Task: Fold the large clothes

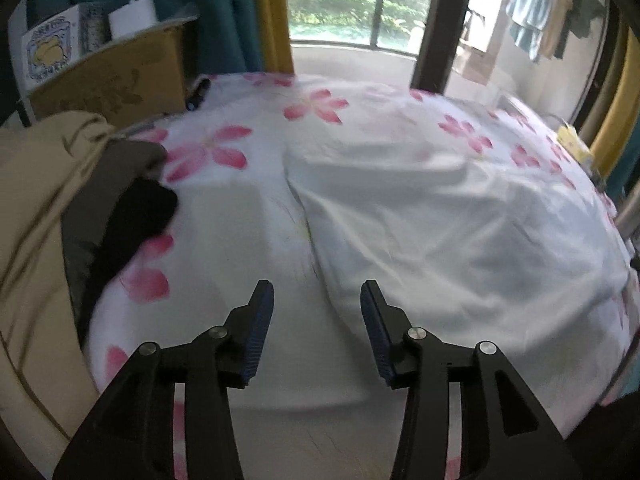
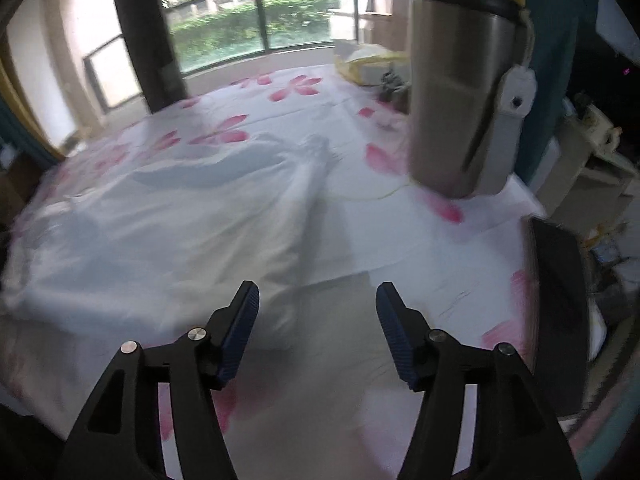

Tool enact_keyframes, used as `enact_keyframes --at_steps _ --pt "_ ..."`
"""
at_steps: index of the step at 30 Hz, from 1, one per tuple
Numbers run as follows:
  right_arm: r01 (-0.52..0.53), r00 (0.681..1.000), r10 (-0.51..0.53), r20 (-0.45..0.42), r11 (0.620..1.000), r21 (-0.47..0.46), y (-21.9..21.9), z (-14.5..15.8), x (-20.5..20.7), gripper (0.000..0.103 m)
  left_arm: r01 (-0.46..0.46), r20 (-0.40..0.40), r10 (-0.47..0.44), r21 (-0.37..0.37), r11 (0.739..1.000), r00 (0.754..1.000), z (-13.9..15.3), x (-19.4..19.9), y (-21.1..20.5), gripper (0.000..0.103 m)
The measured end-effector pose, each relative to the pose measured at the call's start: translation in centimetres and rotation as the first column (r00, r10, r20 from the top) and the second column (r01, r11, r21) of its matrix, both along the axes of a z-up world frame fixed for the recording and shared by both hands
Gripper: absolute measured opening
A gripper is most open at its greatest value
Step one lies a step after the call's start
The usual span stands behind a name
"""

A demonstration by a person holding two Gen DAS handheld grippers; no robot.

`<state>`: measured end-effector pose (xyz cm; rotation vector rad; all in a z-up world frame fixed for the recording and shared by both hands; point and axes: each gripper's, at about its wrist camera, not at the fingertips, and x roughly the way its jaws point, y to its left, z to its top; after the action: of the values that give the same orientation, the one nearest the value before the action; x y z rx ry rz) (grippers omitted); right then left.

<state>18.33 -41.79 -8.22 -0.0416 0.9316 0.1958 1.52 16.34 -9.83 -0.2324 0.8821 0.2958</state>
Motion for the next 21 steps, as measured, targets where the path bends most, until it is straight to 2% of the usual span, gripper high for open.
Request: enact_keyframes --at_steps 3,7,11,17,19,21 --pt "0.029 0.999 -0.029 0.018 0.999 0.028 -0.3 0.6 1.0 0.061 -0.006 0.025 0.006 -0.001 1.0 1.0 0.9 1.5 1.0 0.048" --pt "-0.019 0.999 0.018 0.035 0.999 0.05 2.0 1.1 2.6 0.061 0.034 0.046 -0.032 -0.035 0.999 0.998 1.4 4.8 1.4 0.048" --pt "-0.097 0.995 0.095 0.041 0.994 0.051 6.0 1.3 4.6 0.061 0.093 0.013 -0.092 -0.068 0.993 0.996 0.0 9.1 0.8 0.048" --pt "-0.204 0.978 0.201 0.058 0.978 0.048 12.0 1.8 7.6 0.061 0.141 0.006 -0.141 -0.116 0.983 0.99 -2.1 13.5 -0.1 0.048" --pt "-0.242 0.969 0.24 0.061 0.97 0.035 14.0 1.6 8.7 0.061 0.131 -0.018 -0.134 -0.116 0.985 0.991 -3.1 14.7 -0.1 0.048" --pt "-0.269 0.962 0.268 0.056 0.963 0.016 15.7 1.2 9.4 0.061 0.129 -0.007 -0.13 -0.088 0.988 0.991 -3.1 15.2 -0.1 0.048"
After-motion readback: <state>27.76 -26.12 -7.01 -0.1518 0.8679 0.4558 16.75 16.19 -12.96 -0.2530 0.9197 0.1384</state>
